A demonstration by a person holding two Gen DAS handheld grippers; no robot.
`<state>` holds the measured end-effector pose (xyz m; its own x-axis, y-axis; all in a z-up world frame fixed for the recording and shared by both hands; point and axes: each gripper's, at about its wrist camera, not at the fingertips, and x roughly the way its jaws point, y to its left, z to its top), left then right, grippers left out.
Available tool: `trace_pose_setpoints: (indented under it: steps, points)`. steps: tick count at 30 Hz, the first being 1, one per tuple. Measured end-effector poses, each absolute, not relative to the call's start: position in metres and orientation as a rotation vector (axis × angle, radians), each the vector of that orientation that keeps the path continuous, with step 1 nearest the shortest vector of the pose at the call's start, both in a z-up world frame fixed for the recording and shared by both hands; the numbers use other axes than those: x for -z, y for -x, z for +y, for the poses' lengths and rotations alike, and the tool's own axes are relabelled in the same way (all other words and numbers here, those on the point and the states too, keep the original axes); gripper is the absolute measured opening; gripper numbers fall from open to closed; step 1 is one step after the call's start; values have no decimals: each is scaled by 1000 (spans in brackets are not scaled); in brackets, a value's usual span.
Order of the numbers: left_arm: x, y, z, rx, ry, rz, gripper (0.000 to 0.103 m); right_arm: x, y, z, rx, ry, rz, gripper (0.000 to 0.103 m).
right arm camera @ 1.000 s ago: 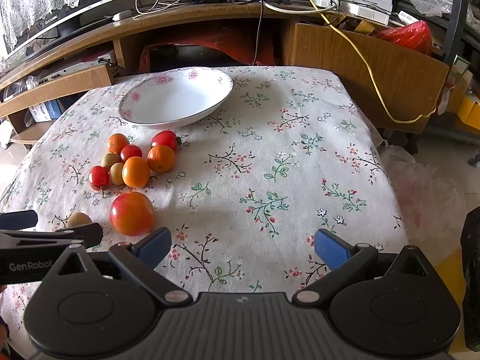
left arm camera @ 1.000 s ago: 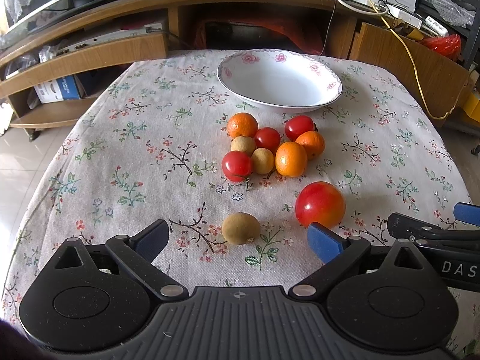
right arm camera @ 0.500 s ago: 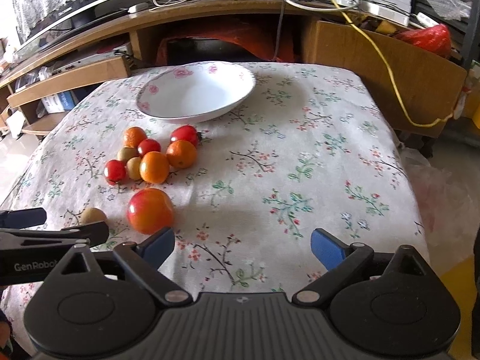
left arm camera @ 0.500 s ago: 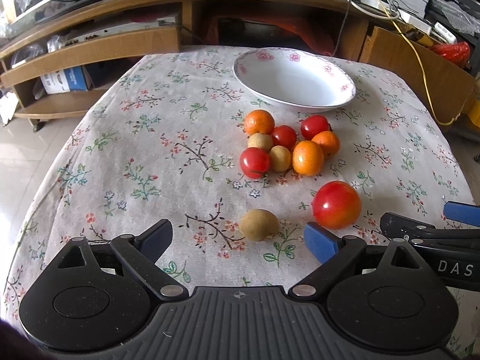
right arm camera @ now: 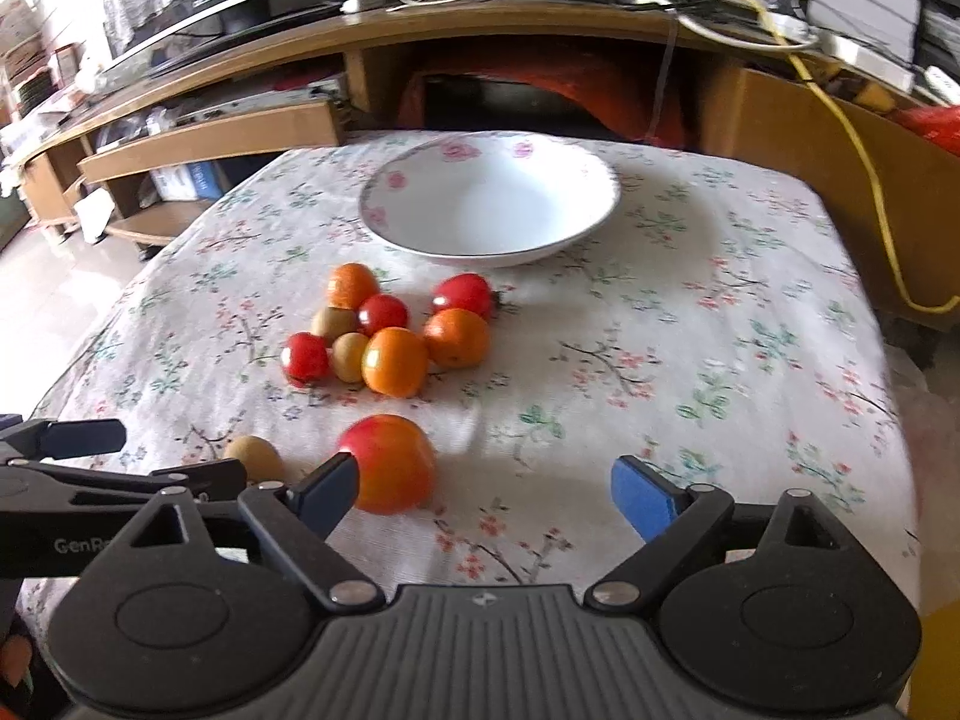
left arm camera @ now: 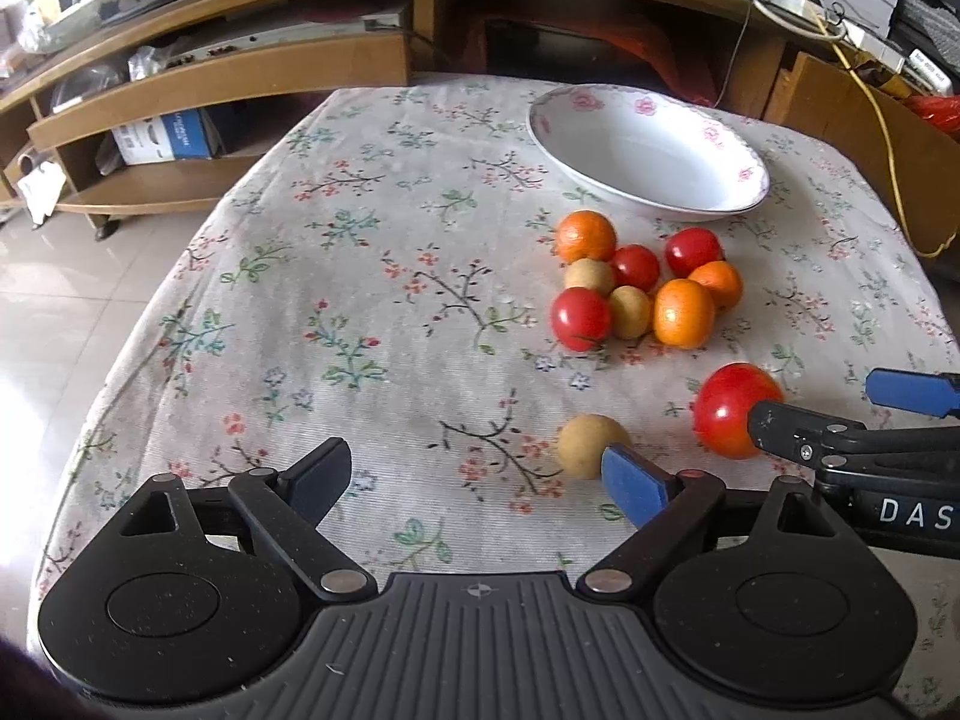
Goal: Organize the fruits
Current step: 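Grasp the brown kiwi with the left tool while the right tool grasps the large red tomato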
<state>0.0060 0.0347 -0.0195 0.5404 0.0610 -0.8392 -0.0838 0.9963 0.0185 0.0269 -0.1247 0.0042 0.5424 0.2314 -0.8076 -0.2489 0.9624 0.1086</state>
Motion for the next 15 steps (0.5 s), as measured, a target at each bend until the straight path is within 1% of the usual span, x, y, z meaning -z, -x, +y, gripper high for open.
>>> trace_pose_setpoints:
  steps: [3,6,8,10,11,14,15]
  points:
    - [21,-6,39,-96,24,999,94,0,-31,-120,-320,18,971,86]
    - [21,-6,44,-99,36,999,94,5,-38,-118,-355,-23,1006,77]
    - [21,-7,45,-99,42,998,96,7,-41,-117,-376,-40,1023,66]
    - [22,-7,44,-82,42,1005,98,10,-45,-112,-396,-32,1038,58]
    - [23,-7,42,-79,30,1005,98,12,-46,-108,-400,-15,1050,55]
    - [24,-8,39,-71,6,1002,98,15,-46,-102,-401,29,1032,49]
    - [25,-8,39,-68,7,1000,98,14,-47,-102,-416,22,1032,42]
